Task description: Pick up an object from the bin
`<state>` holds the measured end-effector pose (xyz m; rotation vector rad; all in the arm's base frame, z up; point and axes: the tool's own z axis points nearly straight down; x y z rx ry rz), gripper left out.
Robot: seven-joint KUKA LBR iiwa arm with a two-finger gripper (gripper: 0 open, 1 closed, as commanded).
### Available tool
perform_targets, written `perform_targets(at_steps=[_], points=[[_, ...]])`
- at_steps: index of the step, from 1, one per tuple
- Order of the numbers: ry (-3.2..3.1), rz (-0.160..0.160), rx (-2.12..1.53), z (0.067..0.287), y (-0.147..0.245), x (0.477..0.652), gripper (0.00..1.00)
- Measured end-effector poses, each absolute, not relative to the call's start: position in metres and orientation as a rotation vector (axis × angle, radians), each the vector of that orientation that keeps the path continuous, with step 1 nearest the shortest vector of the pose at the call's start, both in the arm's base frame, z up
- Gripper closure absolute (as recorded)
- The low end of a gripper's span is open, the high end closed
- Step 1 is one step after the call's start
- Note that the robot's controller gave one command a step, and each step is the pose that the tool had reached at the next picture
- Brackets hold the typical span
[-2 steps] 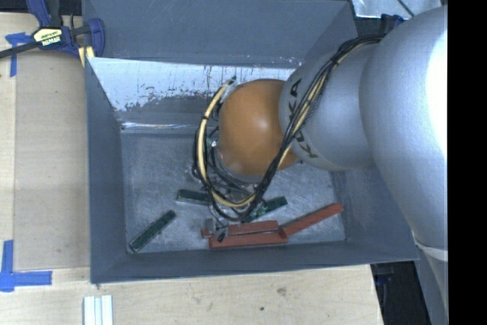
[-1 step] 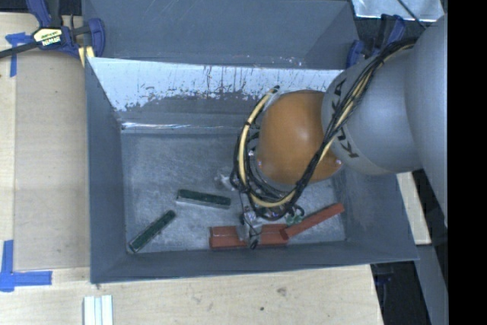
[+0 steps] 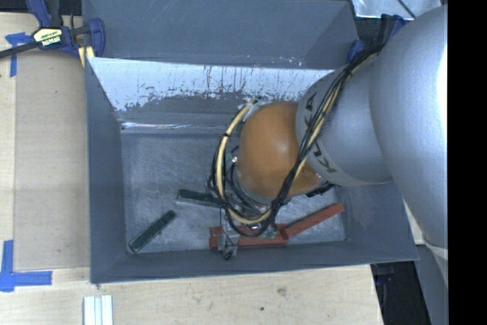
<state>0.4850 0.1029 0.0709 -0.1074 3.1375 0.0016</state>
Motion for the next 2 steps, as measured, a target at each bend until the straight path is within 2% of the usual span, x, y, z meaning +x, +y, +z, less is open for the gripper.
perform_targets(at_steps=[1, 2], points=[[3.137, 0.002, -0.105, 0.073, 0.102, 0.486, 1.0], [3.135, 0.008, -0.059, 0.074, 0.08, 0.487, 1.0]])
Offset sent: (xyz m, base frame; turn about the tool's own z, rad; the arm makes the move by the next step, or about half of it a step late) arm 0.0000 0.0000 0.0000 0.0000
